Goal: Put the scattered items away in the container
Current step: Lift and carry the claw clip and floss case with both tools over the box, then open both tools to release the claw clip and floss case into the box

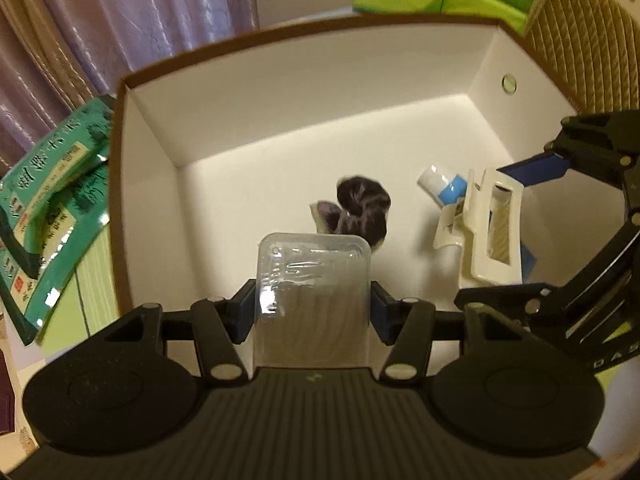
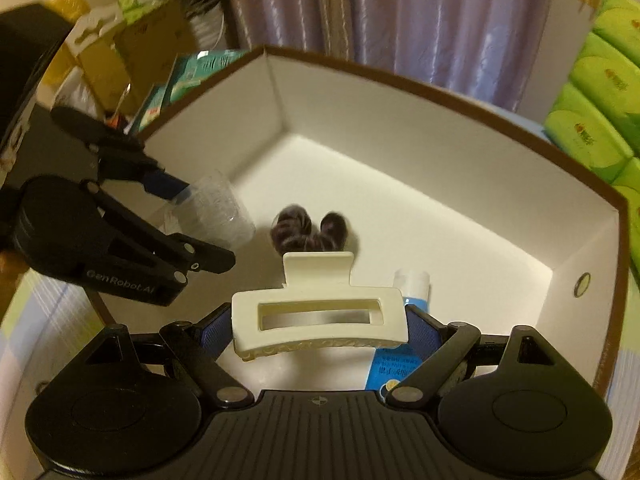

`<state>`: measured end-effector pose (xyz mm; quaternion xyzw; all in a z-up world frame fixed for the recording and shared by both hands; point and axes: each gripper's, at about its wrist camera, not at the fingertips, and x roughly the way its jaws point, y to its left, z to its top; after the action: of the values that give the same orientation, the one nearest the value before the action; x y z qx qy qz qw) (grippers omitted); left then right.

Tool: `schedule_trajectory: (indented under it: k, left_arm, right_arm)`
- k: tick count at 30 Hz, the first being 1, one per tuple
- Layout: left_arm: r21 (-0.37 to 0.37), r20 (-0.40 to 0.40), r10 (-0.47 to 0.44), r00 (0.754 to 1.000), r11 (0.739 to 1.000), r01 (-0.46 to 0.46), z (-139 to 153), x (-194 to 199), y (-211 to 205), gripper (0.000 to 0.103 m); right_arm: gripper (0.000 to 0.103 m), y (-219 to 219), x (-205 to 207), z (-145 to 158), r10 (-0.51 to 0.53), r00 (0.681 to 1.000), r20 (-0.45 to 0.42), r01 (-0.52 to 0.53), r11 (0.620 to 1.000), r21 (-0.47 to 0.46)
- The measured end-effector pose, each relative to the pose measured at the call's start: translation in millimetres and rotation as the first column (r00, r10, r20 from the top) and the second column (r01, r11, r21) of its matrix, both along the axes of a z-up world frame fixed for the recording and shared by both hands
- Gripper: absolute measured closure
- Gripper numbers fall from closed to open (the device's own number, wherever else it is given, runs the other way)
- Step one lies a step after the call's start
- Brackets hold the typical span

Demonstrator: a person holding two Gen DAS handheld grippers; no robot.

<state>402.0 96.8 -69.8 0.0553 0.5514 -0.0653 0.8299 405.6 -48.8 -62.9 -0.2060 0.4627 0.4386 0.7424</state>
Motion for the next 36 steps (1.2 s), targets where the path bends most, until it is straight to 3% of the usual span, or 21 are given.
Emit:
schedule_trajectory:
  k: [11,24,36]
  left_arm:
    - [0.029,-0.062,-0.016,0.998,0.999,0.018,-15,8,-3,0.05]
    - [0.041,-0.055,-0.005,0.998,0.999,0.008,-9,5,-2,0.052]
    - [0.048,-0.04,-0.013,0.999,0.999,0.015,-3,-1,-6,0.042]
  right_arm:
    - [0.017,4,-1,-5,0.014,1.0,-0.012,-0.014,1.0,-0.021]
    - [0.017,7,-4,-5,0.021,1.0,-0.011,-0.021,1.0,-0.019]
    - [0.017,8,-11,-4,0.031,0.999,-0.025,-0.03,0.999,0.02]
